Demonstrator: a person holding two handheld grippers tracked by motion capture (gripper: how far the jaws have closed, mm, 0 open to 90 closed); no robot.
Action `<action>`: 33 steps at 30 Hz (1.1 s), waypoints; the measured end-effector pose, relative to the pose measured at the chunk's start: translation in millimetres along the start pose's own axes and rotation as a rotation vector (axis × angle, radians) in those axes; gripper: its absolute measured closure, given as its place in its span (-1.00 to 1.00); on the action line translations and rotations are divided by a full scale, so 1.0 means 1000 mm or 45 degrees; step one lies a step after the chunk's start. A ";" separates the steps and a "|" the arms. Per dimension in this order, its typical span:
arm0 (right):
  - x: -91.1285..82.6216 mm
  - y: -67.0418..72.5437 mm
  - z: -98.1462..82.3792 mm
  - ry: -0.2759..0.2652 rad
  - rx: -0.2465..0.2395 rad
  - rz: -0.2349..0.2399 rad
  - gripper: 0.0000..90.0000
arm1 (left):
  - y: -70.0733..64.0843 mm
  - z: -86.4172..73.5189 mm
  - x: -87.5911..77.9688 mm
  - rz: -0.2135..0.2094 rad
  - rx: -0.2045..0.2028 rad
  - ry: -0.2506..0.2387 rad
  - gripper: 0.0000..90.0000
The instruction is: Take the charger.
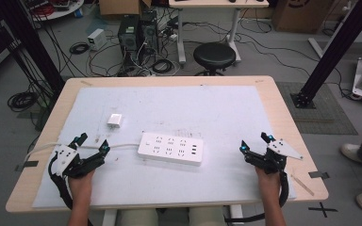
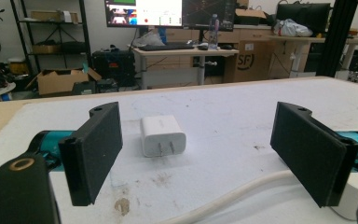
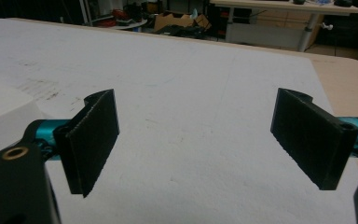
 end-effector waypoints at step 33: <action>-0.001 -0.001 0.000 -0.017 -0.007 -0.005 -0.66 | 0.000 0.000 0.000 0.010 0.004 0.002 -0.63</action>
Point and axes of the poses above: each handheld gripper's, and its own axes: x roughly forward along the jaws, z roughly out of its top, y roughly to its left, the point moved 5 cm from there along x, roughly forward along the jaws, and after that the axes turned 4 degrees about z, right-handed, at the moved point
